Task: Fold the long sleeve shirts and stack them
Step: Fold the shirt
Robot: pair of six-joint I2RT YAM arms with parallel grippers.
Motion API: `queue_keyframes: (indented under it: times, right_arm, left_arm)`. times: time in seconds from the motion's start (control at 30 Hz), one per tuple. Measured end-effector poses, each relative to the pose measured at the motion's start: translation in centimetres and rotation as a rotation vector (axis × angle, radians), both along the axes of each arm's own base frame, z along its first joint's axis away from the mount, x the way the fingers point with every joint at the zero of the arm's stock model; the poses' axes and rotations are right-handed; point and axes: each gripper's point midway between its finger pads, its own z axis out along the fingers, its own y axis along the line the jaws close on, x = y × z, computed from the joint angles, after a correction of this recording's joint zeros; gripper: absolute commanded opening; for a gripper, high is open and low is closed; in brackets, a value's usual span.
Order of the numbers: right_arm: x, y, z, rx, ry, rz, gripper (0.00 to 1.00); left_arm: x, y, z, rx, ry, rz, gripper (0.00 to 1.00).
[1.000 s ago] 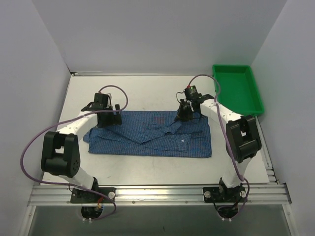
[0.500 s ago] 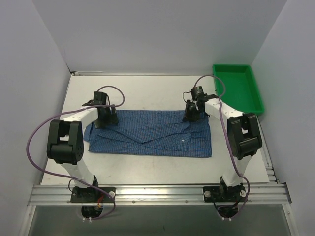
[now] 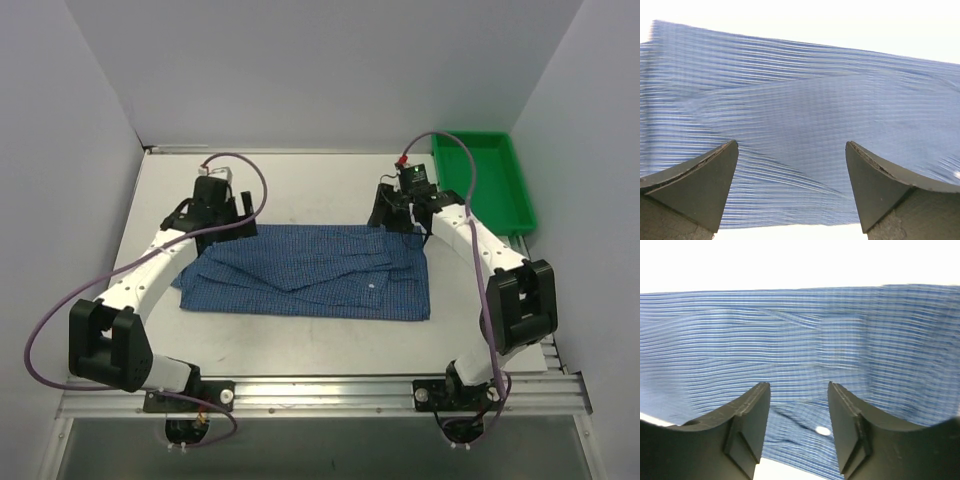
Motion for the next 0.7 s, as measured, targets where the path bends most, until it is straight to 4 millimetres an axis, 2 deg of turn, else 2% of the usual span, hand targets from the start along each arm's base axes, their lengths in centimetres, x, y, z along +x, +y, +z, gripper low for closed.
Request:
queue_keyframes:
  times: [0.07,0.13,0.23,0.3,0.4,0.43,0.5,0.7]
  right_arm:
    - [0.2,1.5,1.1,0.068,-0.047,0.014,0.45]
    - [0.1,2.7,0.6,0.128,-0.057,0.023,0.43]
    - [-0.7,3.4,-2.5,0.177,-0.003,0.009,0.41]
    - [-1.3,3.3,-5.1,0.202,0.042,-0.013,0.40]
    - [-2.7,2.3,-9.2,0.224,0.118,-0.060,0.39]
    - [-3.2,2.1,-10.0,0.240,0.136,-0.075,0.39]
    - [-2.7,1.8,-9.8,0.277,0.105,-0.088,0.39]
    - [-2.9,1.3,-9.5,0.314,0.076,-0.085,0.42]
  left_arm:
    - [-0.8,-3.7,1.5,-0.053,-0.039,-0.068,0.96]
    - [-1.5,-6.7,1.7,-0.108,-0.049,-0.119,0.94]
    - [-2.7,-9.7,-0.4,-0.162,-0.017,-0.155,0.93]
    - [-3.7,-11.1,-3.2,-0.181,0.032,-0.163,0.93]
    - [-5.5,-11.6,-7.5,-0.193,0.118,-0.148,0.92]
    - [-6.1,-11.4,-8.8,-0.194,0.143,-0.135,0.92]
    - [-7.6,-10.6,-11.1,-0.190,0.187,-0.106,0.92]
    - [-7.5,-10.7,-10.5,-0.251,0.142,-0.073,0.92]
